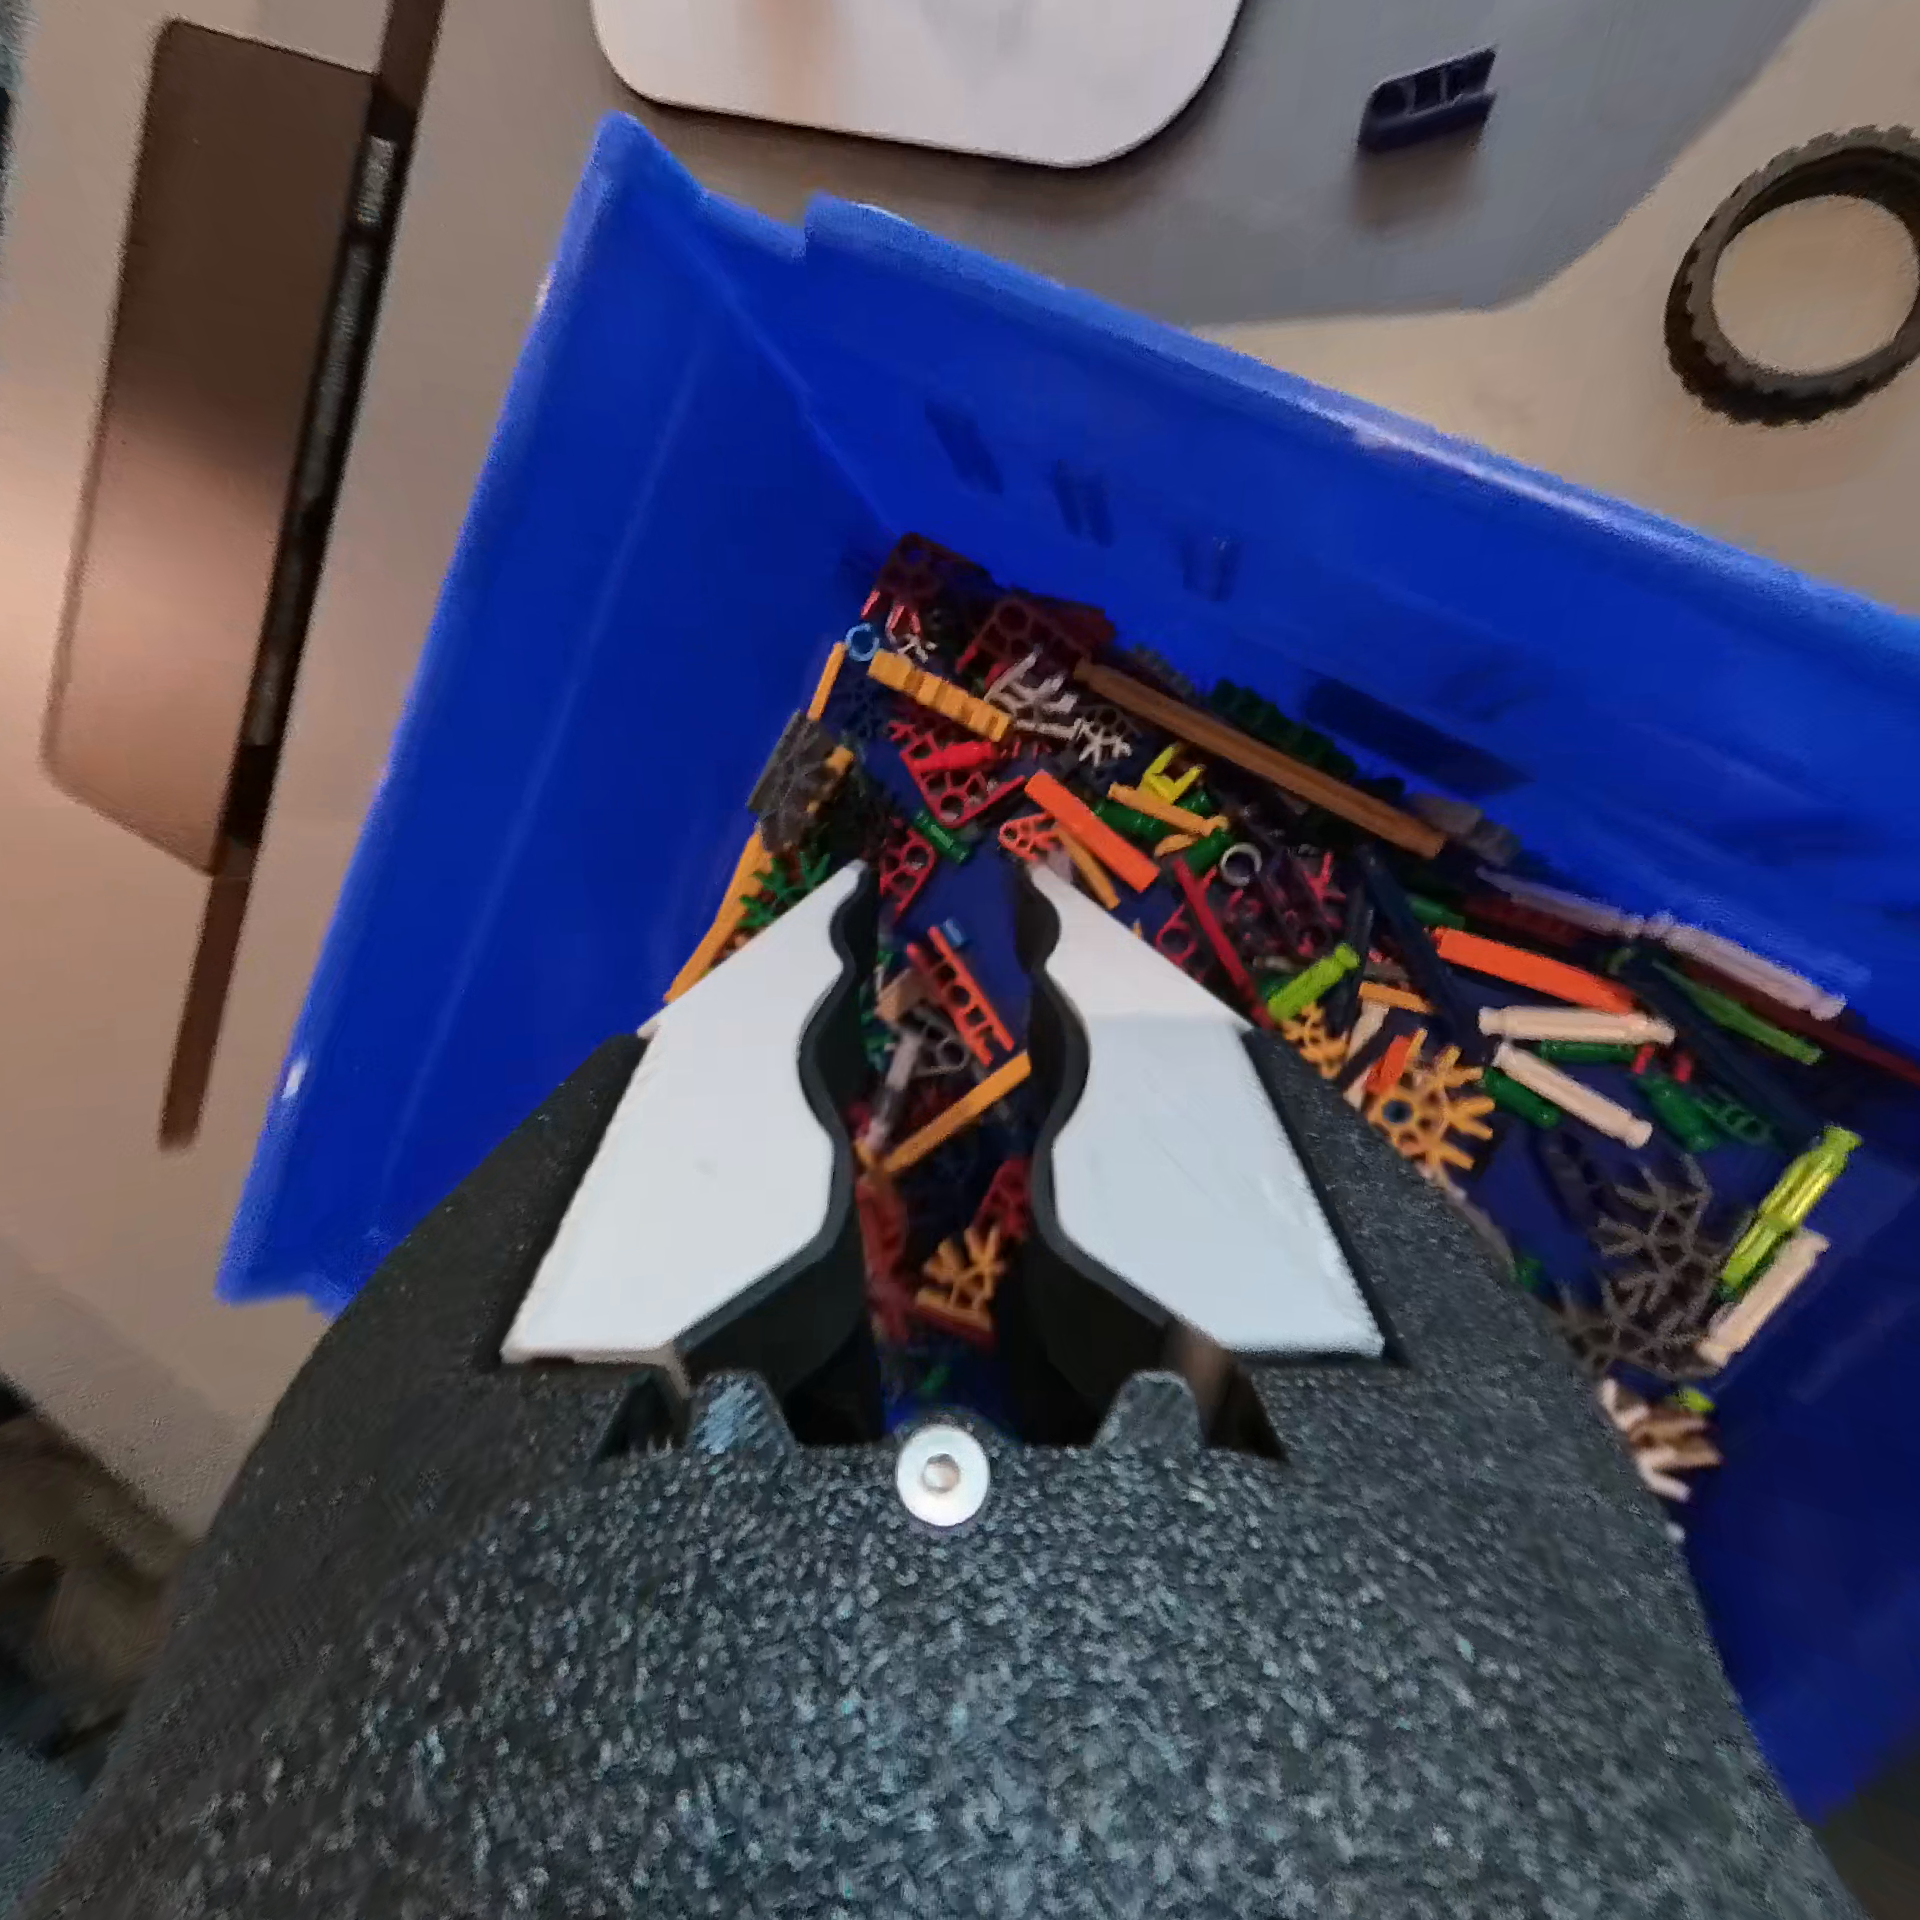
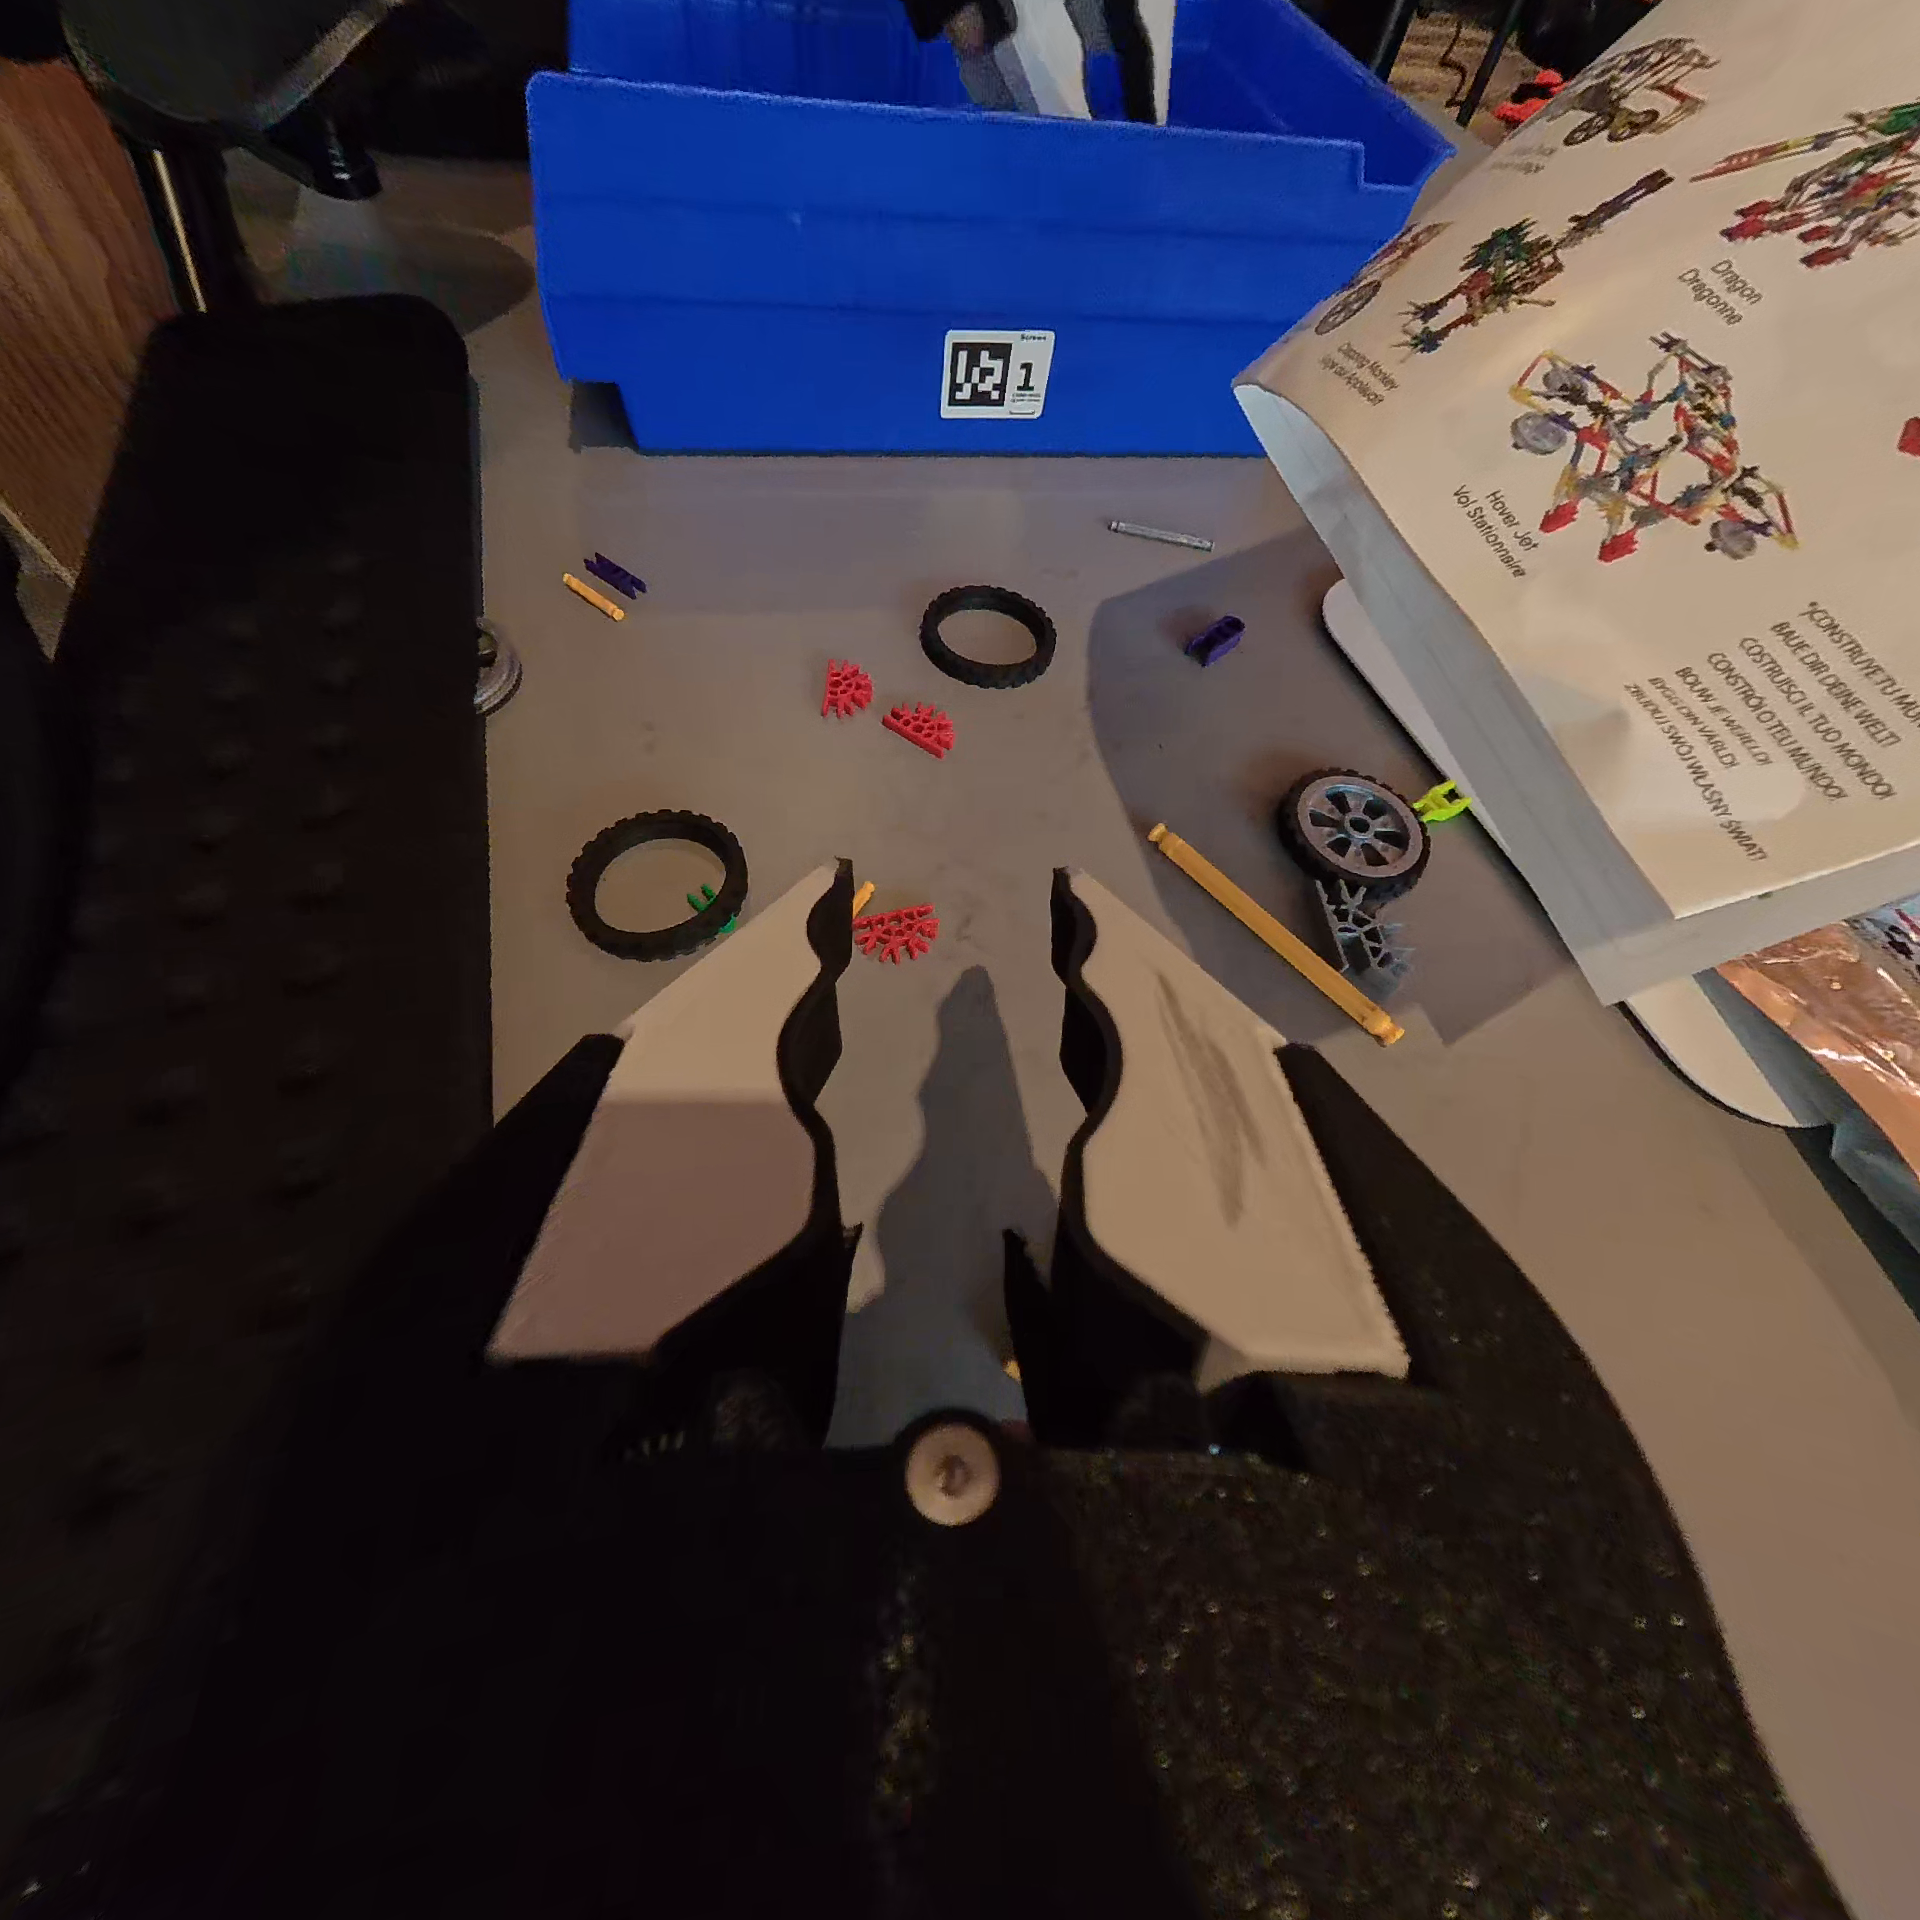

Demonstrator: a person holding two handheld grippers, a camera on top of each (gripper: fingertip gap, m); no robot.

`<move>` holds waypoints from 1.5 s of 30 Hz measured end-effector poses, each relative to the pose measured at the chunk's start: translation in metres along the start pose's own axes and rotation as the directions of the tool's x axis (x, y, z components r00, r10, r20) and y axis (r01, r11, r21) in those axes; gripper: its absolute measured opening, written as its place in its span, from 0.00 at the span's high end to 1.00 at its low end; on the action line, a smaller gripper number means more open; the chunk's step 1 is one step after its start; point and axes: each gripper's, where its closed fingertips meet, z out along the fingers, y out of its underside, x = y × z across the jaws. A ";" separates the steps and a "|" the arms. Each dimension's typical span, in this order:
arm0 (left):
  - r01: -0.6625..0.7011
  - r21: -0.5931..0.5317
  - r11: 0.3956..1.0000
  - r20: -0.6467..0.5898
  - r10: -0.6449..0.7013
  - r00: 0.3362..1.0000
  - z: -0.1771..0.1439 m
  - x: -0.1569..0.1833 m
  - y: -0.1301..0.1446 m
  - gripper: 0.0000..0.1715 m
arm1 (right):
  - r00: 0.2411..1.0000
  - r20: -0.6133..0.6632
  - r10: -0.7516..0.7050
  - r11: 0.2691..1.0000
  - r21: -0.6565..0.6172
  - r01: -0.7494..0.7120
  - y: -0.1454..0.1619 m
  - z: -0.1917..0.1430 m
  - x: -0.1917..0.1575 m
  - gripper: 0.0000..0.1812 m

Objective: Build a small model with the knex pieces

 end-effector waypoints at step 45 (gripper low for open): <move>-0.192 0.265 0.945 0.237 0.129 0.963 -0.073 0.052 -0.063 0.89 | 0.986 -0.157 -0.049 0.988 0.134 0.070 -0.027 -0.064 0.002 0.80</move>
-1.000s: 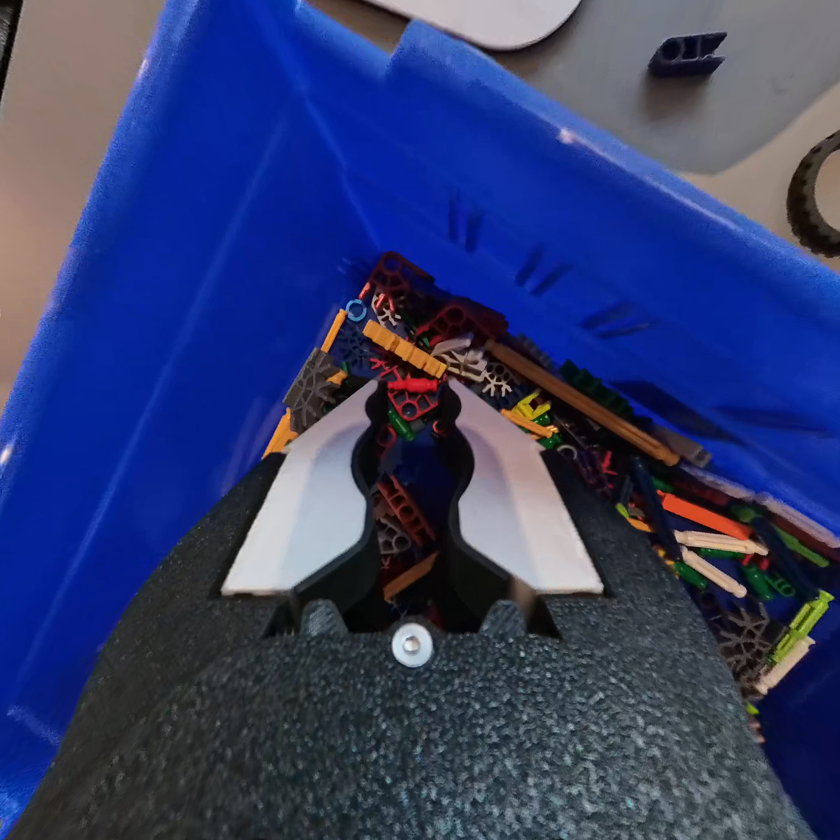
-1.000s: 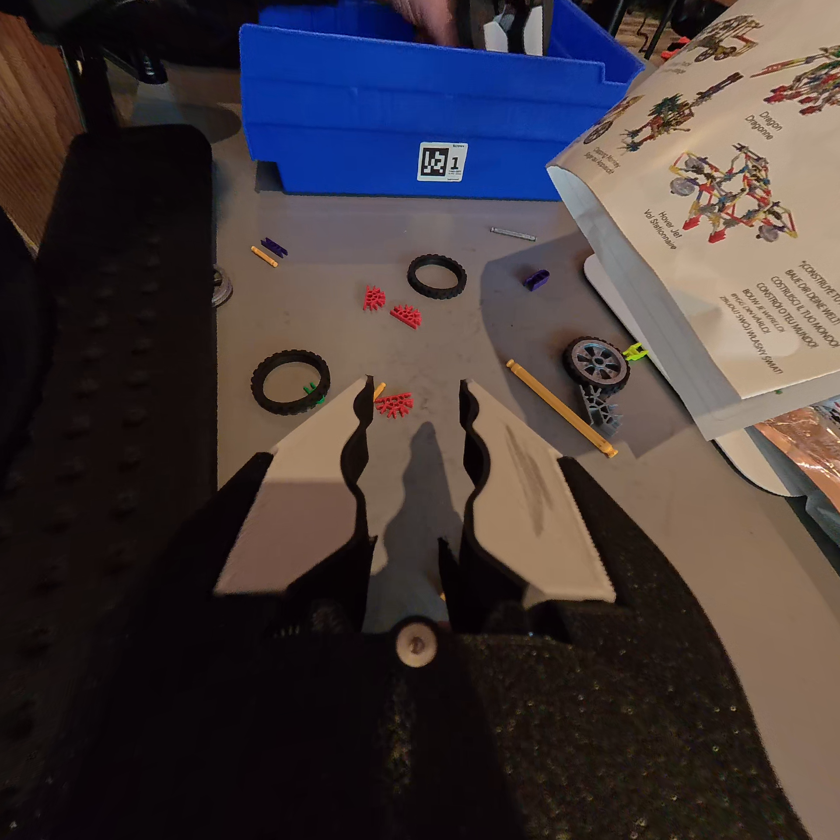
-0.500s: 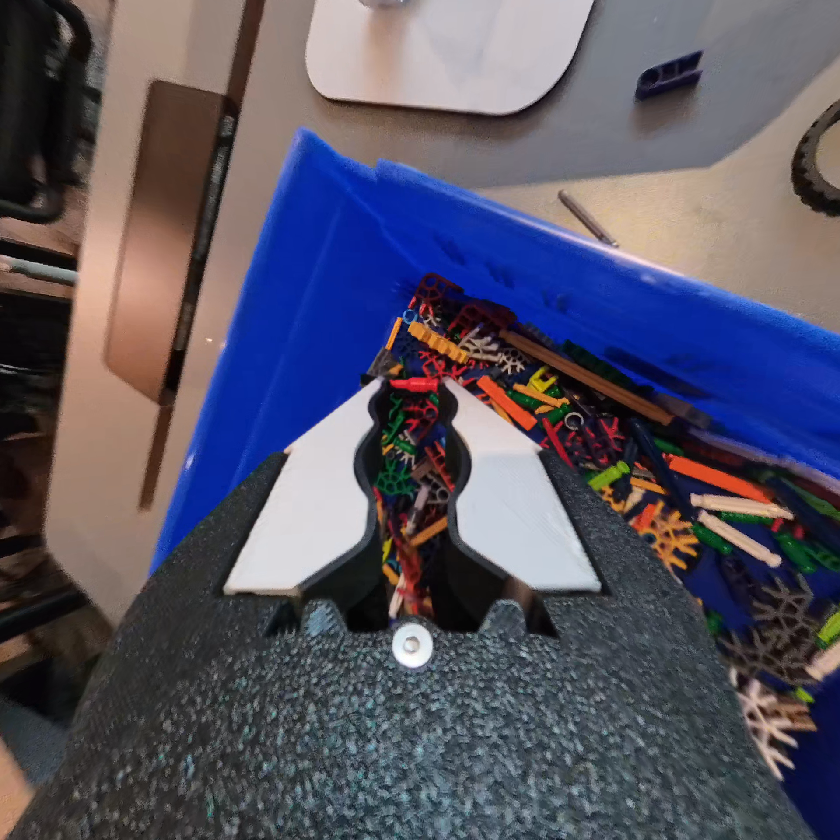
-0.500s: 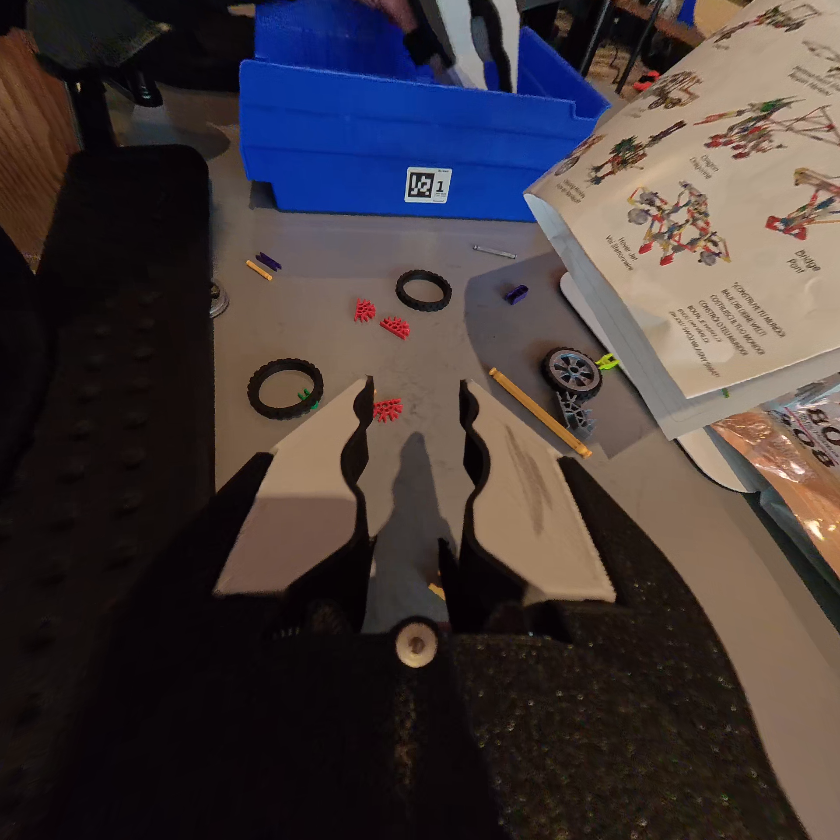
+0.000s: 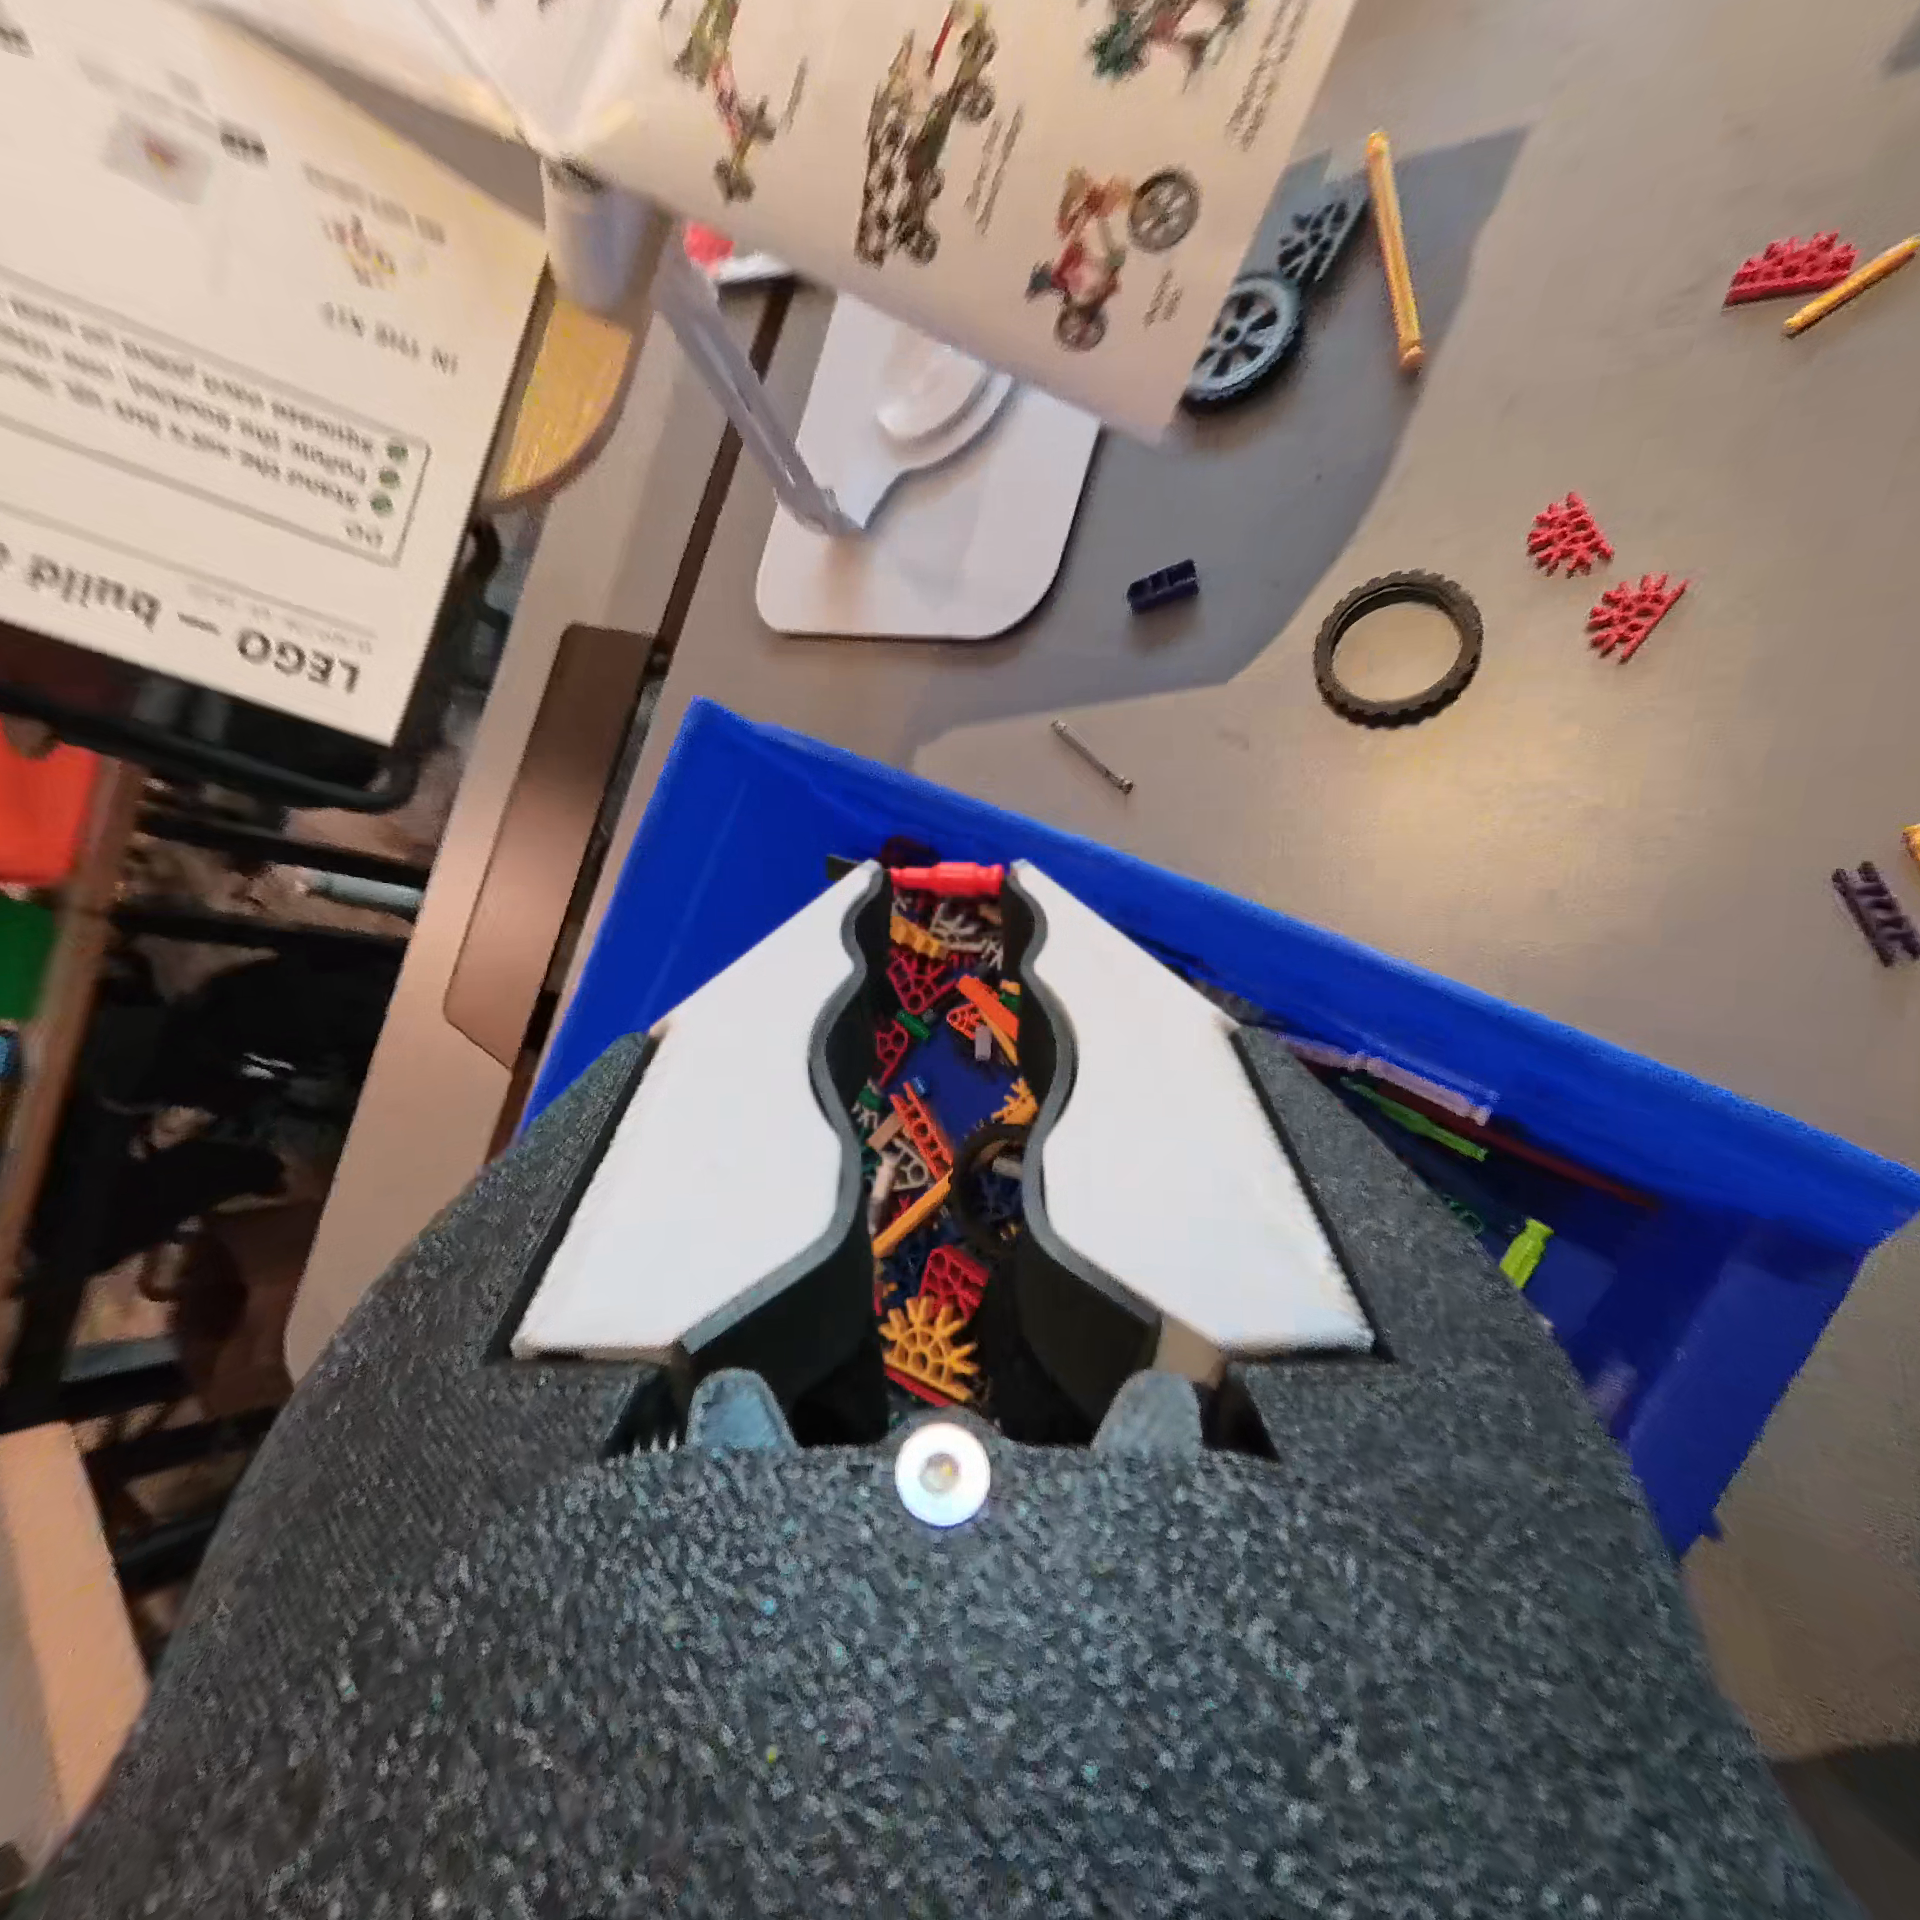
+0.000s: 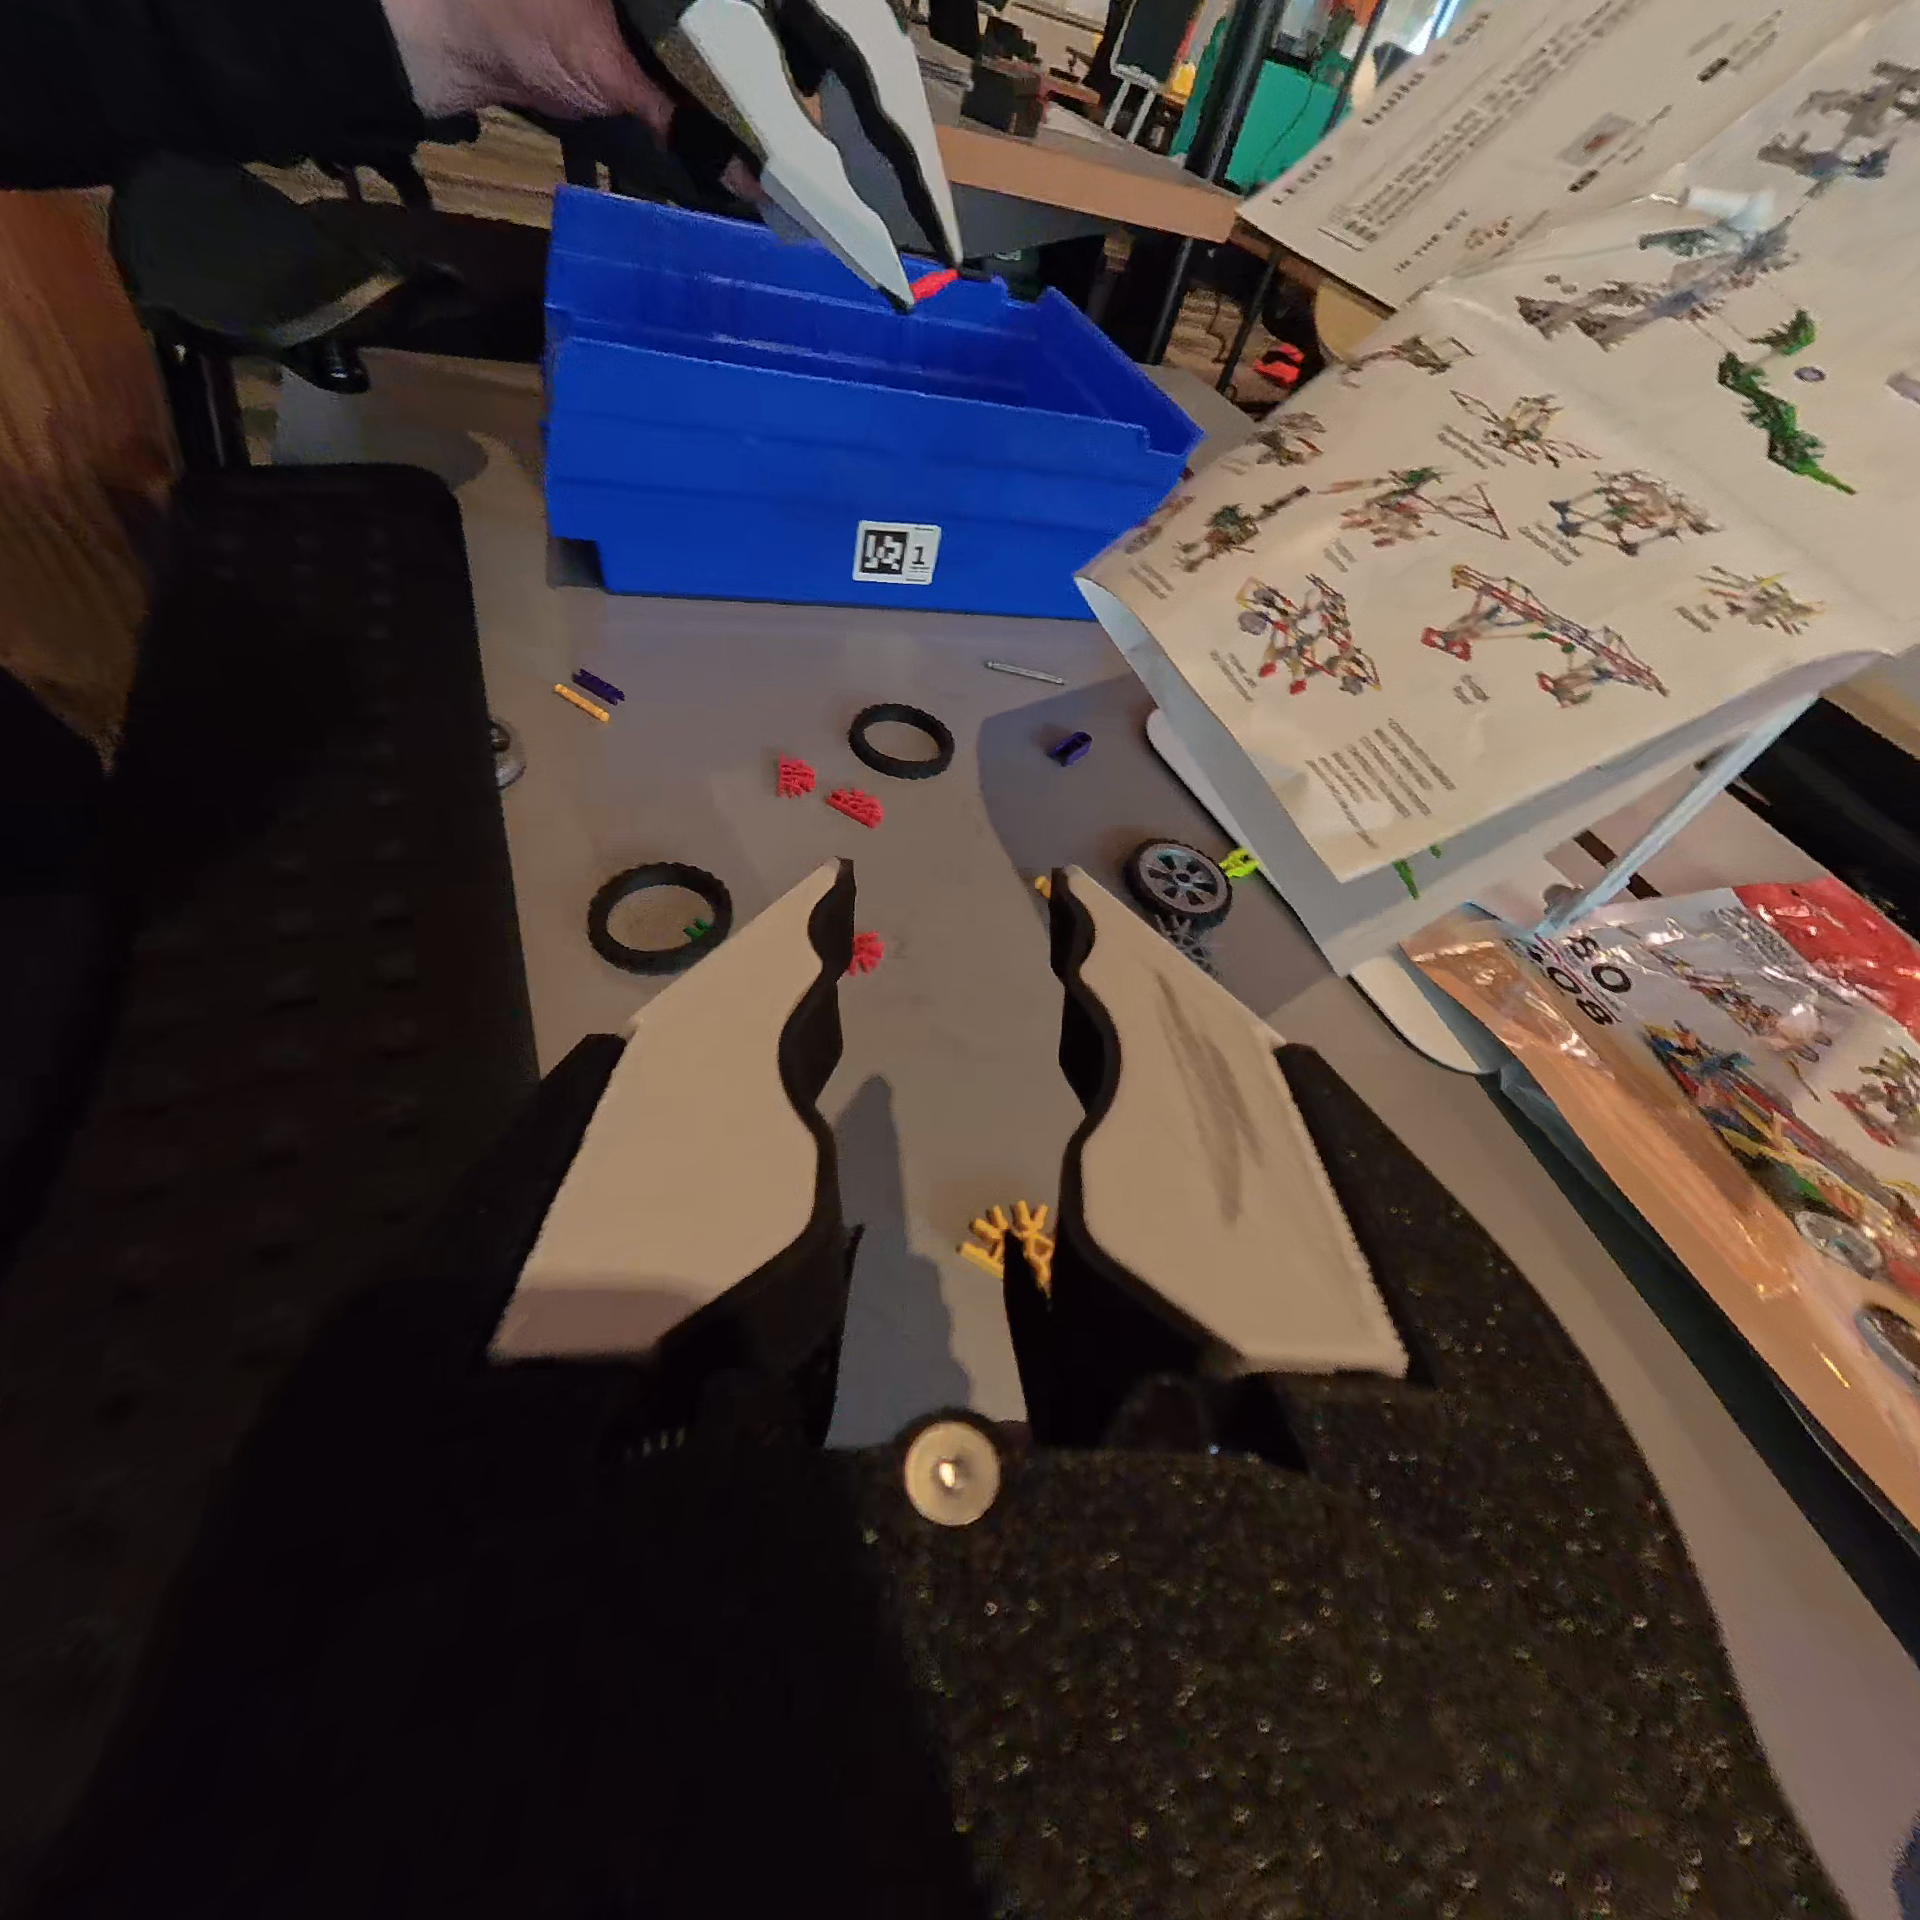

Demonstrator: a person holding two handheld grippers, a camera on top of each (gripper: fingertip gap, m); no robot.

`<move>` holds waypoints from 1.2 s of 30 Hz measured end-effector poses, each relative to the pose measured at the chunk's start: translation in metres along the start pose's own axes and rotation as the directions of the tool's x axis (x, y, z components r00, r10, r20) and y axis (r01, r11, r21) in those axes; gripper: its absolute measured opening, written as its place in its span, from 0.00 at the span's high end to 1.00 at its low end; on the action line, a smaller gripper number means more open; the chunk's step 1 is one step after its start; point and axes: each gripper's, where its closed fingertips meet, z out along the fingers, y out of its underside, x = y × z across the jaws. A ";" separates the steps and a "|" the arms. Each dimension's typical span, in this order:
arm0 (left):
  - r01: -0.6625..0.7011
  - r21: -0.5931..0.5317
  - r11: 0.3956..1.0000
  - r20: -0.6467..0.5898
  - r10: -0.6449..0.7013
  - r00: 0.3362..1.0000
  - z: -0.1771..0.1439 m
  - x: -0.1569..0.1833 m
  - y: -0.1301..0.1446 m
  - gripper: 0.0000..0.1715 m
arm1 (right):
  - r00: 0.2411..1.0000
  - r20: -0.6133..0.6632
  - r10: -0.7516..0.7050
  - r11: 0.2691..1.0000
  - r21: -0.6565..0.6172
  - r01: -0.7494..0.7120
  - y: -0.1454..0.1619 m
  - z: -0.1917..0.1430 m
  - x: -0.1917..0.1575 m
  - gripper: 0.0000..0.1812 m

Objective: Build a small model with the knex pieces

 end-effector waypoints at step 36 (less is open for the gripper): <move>0.757 -0.148 0.636 -0.954 -0.293 0.060 0.074 0.263 -0.268 0.89 | 0.870 -0.299 -0.391 0.912 -0.249 0.325 0.046 -0.065 -0.031 0.88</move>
